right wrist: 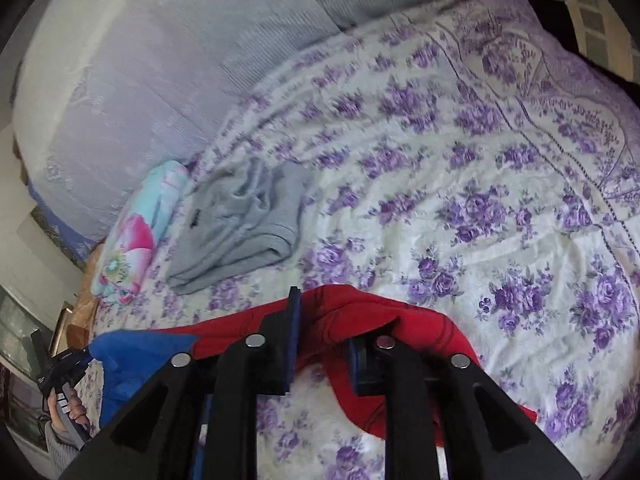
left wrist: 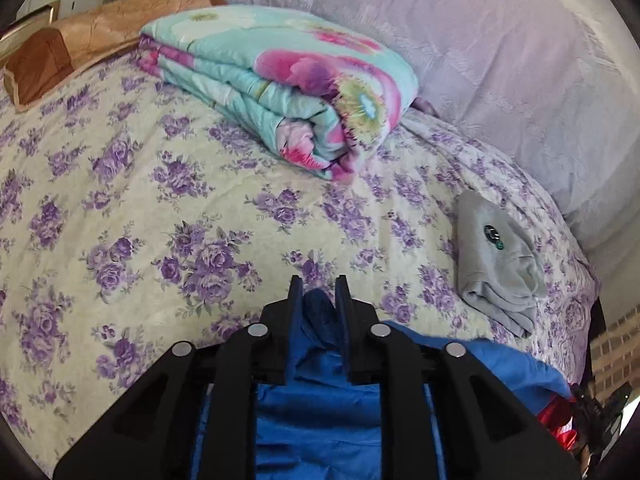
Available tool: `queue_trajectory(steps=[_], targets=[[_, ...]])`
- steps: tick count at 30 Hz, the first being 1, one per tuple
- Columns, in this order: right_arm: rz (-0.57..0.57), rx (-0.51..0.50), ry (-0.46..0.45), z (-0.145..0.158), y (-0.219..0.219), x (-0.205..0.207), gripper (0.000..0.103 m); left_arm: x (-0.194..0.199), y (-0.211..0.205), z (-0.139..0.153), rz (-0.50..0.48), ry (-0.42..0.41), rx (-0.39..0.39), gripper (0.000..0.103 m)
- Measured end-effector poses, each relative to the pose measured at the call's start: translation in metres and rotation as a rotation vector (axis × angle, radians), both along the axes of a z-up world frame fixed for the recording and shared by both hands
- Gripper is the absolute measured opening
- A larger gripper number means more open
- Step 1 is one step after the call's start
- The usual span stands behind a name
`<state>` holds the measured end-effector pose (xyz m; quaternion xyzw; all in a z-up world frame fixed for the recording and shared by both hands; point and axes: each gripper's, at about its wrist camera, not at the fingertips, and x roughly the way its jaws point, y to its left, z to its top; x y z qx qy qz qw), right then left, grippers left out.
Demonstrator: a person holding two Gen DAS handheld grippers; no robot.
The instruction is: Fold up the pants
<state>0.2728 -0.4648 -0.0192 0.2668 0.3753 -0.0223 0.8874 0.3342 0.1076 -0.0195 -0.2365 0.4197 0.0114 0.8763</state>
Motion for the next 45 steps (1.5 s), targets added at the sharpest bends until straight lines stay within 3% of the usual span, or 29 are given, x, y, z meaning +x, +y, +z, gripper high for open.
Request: queue_trajectory(steps=[2,3,4,8,13,17,20,23,28,30,31,34,40,43,44,45], targets=[[-0.001,0.013,0.008,-0.006,0.007,-0.002,0.042,-0.002,0.005,-0.007,0.028,0.033,0.028,0.033],[0.011,-0.005,-0.021,-0.004,0.013,-0.011,0.057,-0.009,0.008,-0.008,0.024,0.034,0.040,0.054],[0.012,-0.051,-0.044,0.000,0.019,-0.021,0.063,-0.017,0.012,-0.008,0.019,0.022,0.055,0.069],[0.036,-0.168,-0.118,0.018,0.033,-0.070,0.064,-0.058,0.031,-0.006,0.002,0.009,0.117,0.070],[0.018,-0.192,-0.146,0.023,0.037,-0.130,0.071,-0.119,0.053,-0.027,-0.008,0.075,0.078,0.070],[0.001,-0.185,-0.143,0.018,0.039,-0.167,0.074,-0.151,0.055,-0.050,-0.029,0.119,0.000,0.070],[-0.010,-0.196,-0.148,0.017,0.042,-0.191,0.075,-0.155,0.041,-0.048,-0.052,0.094,0.046,0.072],[-0.032,-0.225,-0.161,0.020,0.045,-0.219,0.075,-0.154,0.029,-0.046,-0.087,0.079,0.006,0.072],[-0.065,-0.240,-0.117,0.026,0.038,-0.257,0.076,-0.141,0.007,-0.049,-0.124,0.115,0.053,0.072],[-0.087,-0.237,-0.102,0.025,0.035,-0.273,0.076,-0.135,0.003,-0.050,-0.141,0.092,0.049,0.068],[-0.102,-0.236,-0.093,0.023,0.033,-0.282,0.076,-0.132,0.003,-0.051,-0.124,0.089,0.054,0.055],[-0.144,-0.223,-0.059,0.013,0.029,-0.307,0.076,-0.131,0.007,-0.051,-0.093,0.063,0.036,0.030],[-0.179,-0.108,0.052,-0.036,0.022,-0.335,0.076,-0.137,0.020,-0.044,-0.095,0.035,-0.036,0.024],[-0.183,0.007,0.029,-0.058,0.017,-0.330,0.074,-0.142,0.027,-0.039,-0.086,0.026,-0.075,0.021],[-0.180,0.030,0.012,-0.062,0.018,-0.326,0.073,-0.143,0.029,-0.036,-0.085,0.021,-0.086,0.021],[-0.174,0.047,0.003,-0.066,0.017,-0.319,0.062,-0.146,0.033,-0.032,-0.082,0.015,-0.096,0.020]])
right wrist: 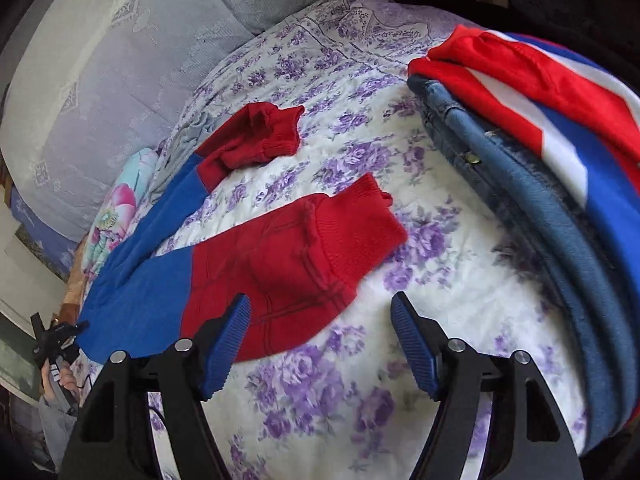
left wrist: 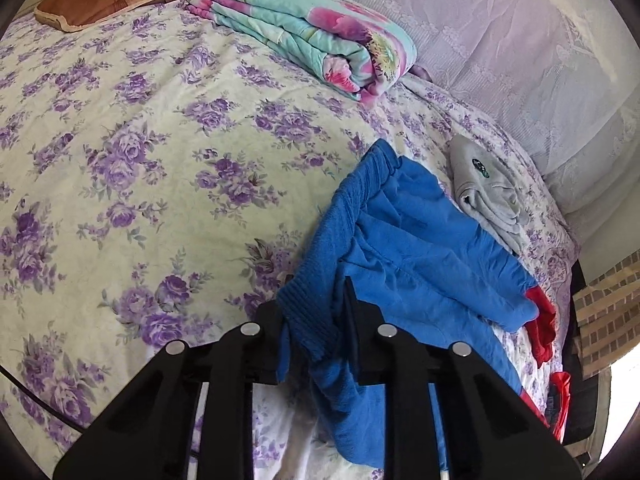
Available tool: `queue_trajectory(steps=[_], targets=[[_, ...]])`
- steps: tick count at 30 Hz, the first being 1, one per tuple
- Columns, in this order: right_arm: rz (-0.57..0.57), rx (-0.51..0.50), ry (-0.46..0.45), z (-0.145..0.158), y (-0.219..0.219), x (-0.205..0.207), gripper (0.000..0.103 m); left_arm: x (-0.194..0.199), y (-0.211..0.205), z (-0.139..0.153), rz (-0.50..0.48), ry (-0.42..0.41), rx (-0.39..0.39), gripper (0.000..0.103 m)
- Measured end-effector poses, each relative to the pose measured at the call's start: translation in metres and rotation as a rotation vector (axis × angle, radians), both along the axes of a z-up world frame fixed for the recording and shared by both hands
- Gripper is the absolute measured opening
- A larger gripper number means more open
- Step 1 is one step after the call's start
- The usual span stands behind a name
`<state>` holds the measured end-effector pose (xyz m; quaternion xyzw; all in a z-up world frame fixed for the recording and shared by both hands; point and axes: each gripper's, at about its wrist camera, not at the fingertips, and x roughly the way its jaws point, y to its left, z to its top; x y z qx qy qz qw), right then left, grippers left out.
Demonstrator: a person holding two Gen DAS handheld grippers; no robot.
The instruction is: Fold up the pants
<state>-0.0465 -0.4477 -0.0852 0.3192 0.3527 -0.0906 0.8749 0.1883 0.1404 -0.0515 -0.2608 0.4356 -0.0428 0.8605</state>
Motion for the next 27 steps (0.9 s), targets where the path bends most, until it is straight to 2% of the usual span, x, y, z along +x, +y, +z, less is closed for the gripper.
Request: queue_trajectory(steps=[1,2,3,4,8,11,12,14,15,16,18,21,23,27], targets=[[0.006,0.018,-0.006,-0.003,-0.001,0.008,0.040,-0.004,0.003,0.004,0.005,-0.006,-0.008,0.018],[0.014,0.043,-0.013,-0.007,-0.003,0.015,0.028,-0.007,0.007,0.008,0.012,-0.014,-0.013,0.016],[0.031,0.073,-0.026,-0.008,-0.005,0.022,0.017,-0.012,0.011,0.012,0.018,-0.019,-0.018,0.013],[0.046,0.077,-0.036,-0.004,-0.004,0.028,0.016,-0.018,0.016,0.017,0.031,-0.024,-0.023,0.013],[0.146,-0.001,-0.091,0.035,0.005,0.042,0.015,-0.047,0.032,0.032,0.080,-0.036,-0.009,0.013],[0.186,-0.033,-0.047,0.043,0.004,0.044,0.016,-0.067,0.042,0.030,0.107,-0.018,-0.004,0.013],[0.192,-0.049,0.000,0.037,0.003,0.046,0.021,-0.070,0.043,0.024,0.102,0.004,-0.003,0.014],[0.132,-0.101,0.096,0.020,-0.005,0.042,0.039,-0.069,0.046,0.003,0.103,0.067,-0.007,0.017],[0.085,-0.126,0.124,0.015,-0.010,0.038,0.049,-0.070,0.048,-0.009,0.107,0.104,-0.012,0.023],[0.071,-0.111,0.110,0.014,-0.015,0.033,0.053,-0.070,0.049,-0.018,0.113,0.126,-0.025,0.031],[0.026,-0.102,0.061,0.023,-0.023,0.022,0.053,-0.075,0.054,-0.019,0.125,0.096,-0.043,0.036],[0.012,-0.151,-0.015,0.042,-0.029,0.022,0.053,-0.081,0.063,0.000,0.183,0.026,0.027,0.051],[0.042,-0.162,-0.056,0.052,-0.028,0.039,0.052,-0.081,0.067,0.014,0.215,-0.011,0.085,0.054],[0.087,-0.153,-0.091,0.055,-0.025,0.100,0.051,-0.069,0.065,0.028,0.192,-0.055,0.096,0.054]])
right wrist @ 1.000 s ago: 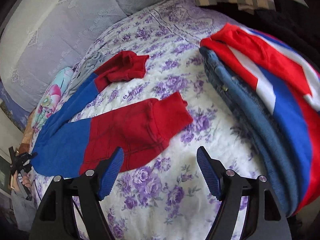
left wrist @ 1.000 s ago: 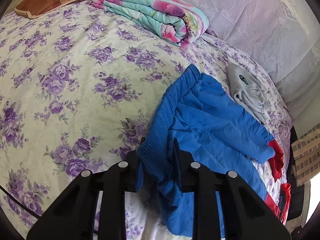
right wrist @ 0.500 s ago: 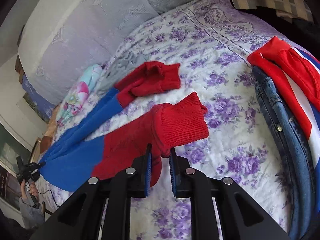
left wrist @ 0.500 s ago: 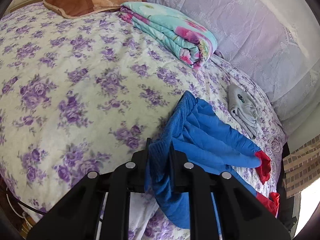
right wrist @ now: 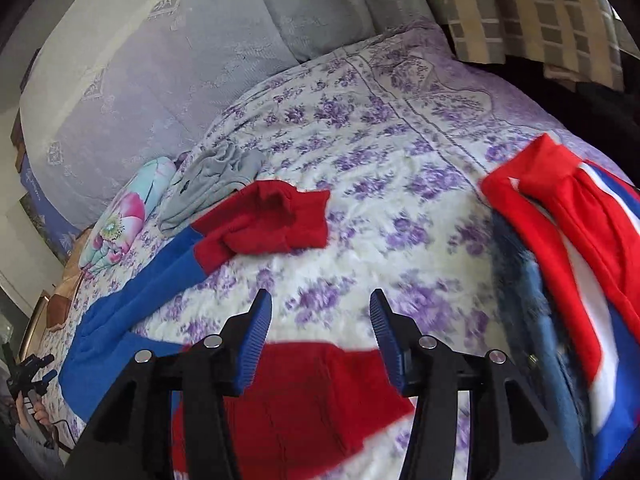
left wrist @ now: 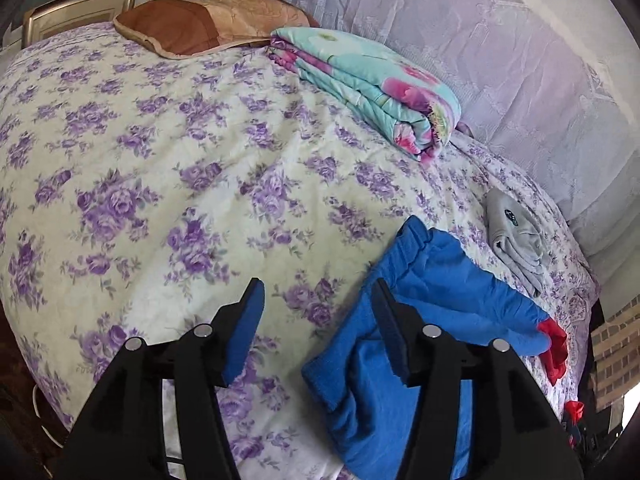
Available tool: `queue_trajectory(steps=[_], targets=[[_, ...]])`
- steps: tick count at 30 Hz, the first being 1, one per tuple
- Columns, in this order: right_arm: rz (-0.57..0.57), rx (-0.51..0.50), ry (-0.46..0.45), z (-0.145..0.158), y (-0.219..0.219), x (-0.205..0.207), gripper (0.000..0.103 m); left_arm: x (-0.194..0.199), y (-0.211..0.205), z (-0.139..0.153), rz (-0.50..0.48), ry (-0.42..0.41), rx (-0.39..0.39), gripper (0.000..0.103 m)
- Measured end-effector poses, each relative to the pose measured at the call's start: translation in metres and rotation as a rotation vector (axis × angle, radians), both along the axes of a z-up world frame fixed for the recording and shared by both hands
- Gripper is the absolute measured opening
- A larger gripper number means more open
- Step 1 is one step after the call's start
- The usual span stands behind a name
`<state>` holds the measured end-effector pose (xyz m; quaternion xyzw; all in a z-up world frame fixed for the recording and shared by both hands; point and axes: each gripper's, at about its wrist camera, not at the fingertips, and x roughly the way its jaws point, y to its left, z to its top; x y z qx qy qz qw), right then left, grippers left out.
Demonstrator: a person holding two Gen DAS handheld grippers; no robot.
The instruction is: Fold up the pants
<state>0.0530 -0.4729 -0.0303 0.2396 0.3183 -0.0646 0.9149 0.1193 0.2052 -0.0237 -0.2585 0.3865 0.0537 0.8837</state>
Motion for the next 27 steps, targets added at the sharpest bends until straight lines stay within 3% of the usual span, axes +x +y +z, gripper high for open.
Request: queue_trajectory(steps=[7,10,13,14,16,17,23,27], targets=[[-0.022,0.059,0.052,-0.022,-0.016,0.099,0.052,0.033,-0.026,0.003,-0.059,0.013,0.050,0.055],[-0.012,0.120,0.094,-0.040,-0.022,0.123,0.059,0.047,-0.036,0.003,-0.079,0.023,0.082,0.057],[0.022,0.186,0.118,-0.055,-0.022,0.137,0.059,0.058,-0.045,0.002,-0.096,0.032,0.102,0.063],[0.056,0.190,0.109,-0.055,-0.018,0.140,0.052,0.061,-0.048,0.002,-0.102,0.034,0.110,0.065],[0.100,0.163,0.085,-0.049,-0.010,0.140,0.018,0.070,-0.054,0.000,-0.112,0.042,0.137,0.070],[0.110,0.158,0.064,-0.043,-0.008,0.137,0.013,0.074,-0.056,-0.001,-0.115,0.046,0.150,0.070],[0.130,0.040,-0.058,0.028,-0.010,0.101,0.007,0.103,-0.064,-0.008,-0.140,0.077,0.165,0.070],[0.075,-0.032,-0.033,0.045,-0.030,0.092,0.002,0.123,-0.072,-0.014,-0.165,0.095,0.161,0.070]])
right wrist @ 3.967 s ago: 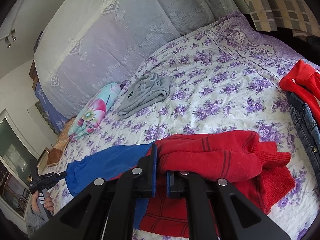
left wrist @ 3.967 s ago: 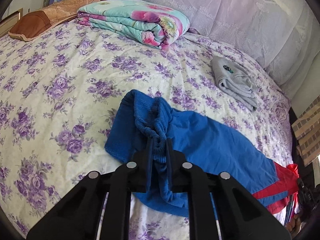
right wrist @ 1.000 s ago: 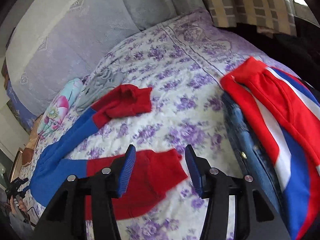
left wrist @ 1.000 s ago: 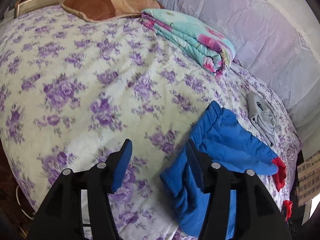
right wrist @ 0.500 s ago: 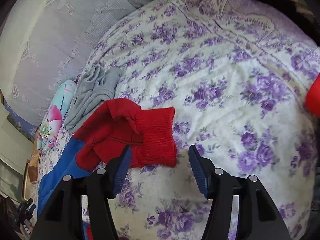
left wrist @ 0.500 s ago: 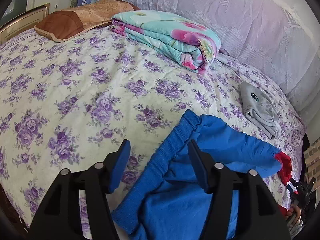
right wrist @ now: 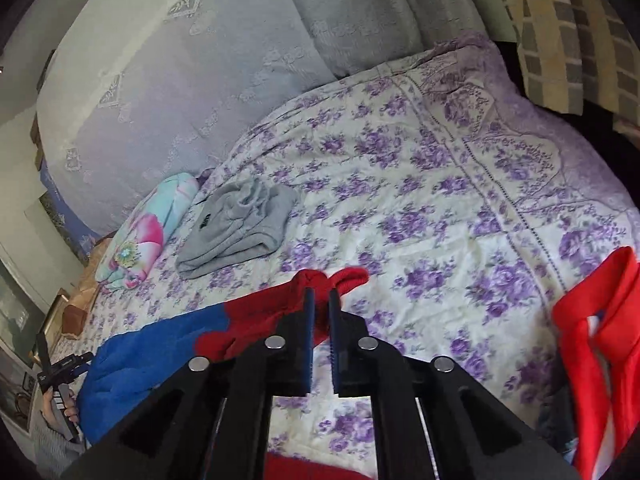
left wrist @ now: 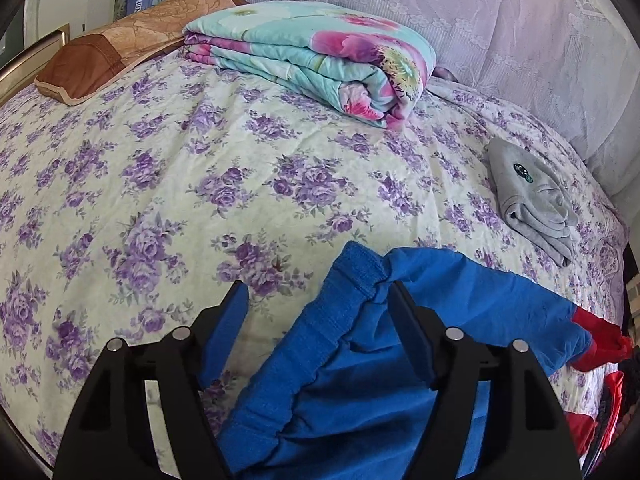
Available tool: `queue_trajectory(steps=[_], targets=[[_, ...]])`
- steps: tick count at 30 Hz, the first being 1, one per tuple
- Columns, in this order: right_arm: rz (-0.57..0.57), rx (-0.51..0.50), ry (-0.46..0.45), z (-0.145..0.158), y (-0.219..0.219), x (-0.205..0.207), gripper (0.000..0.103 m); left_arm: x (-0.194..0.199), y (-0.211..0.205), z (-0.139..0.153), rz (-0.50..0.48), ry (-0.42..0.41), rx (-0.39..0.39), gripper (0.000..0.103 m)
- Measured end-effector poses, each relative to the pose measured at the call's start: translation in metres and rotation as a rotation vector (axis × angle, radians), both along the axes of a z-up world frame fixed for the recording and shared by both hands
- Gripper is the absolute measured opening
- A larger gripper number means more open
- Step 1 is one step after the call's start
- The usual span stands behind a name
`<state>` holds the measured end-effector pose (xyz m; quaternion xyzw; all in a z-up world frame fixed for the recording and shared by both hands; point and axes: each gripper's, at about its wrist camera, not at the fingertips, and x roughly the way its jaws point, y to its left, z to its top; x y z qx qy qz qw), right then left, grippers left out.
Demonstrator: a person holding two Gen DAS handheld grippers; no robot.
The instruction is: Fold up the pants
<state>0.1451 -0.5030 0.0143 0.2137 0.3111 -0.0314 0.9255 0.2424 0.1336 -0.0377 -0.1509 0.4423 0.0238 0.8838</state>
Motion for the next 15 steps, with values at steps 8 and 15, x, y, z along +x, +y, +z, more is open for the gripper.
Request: queue_trajectory(steps=[8,15], targets=[[-0.084,0.094,0.193,-0.074,-0.032,0.010,0.007,0.032,-0.014,-0.017,-0.034,0.052,-0.005,0.070],[-0.066,0.104,0.202,-0.083,-0.014,0.052,0.074,0.045,-0.023,-0.027,-0.061,0.090,-0.017,0.070]])
